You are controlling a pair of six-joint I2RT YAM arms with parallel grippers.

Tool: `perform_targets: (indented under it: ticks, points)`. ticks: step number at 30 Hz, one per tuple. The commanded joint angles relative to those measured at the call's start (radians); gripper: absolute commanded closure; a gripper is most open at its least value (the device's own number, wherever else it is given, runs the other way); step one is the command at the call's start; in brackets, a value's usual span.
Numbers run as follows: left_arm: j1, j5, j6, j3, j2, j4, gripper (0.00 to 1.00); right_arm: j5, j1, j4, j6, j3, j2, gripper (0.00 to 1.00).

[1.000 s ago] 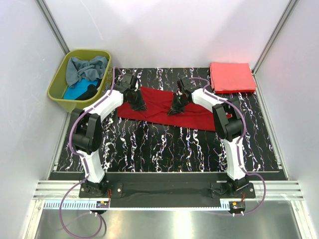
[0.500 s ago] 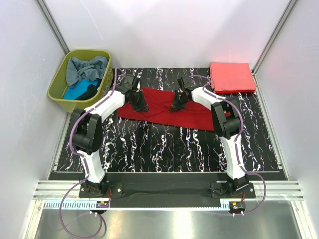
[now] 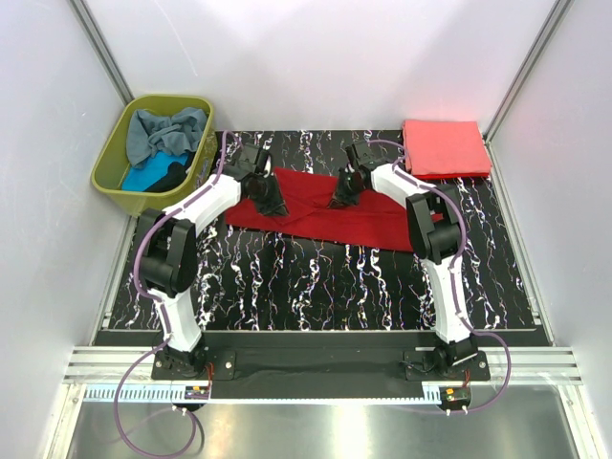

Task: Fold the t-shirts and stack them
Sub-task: Fold the tshirt

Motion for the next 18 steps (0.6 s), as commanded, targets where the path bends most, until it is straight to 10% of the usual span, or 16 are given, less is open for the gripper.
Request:
perform_targets:
  ticks: [1,8,18]
  points:
    - [-0.005,0.033,0.008,0.026,0.011,0.025,0.80,-0.020,-0.021,-0.033,-0.042,-0.022,-0.117,0.98]
    - [-0.005,0.041,0.019,0.058,0.083,0.021,0.80,-0.121,-0.217,-0.125,-0.108,-0.209,-0.310,0.76]
    - [-0.006,0.018,0.016,0.084,0.126,0.021,0.81,-0.078,-0.489,-0.163,-0.233,-0.389,-0.370,0.87]
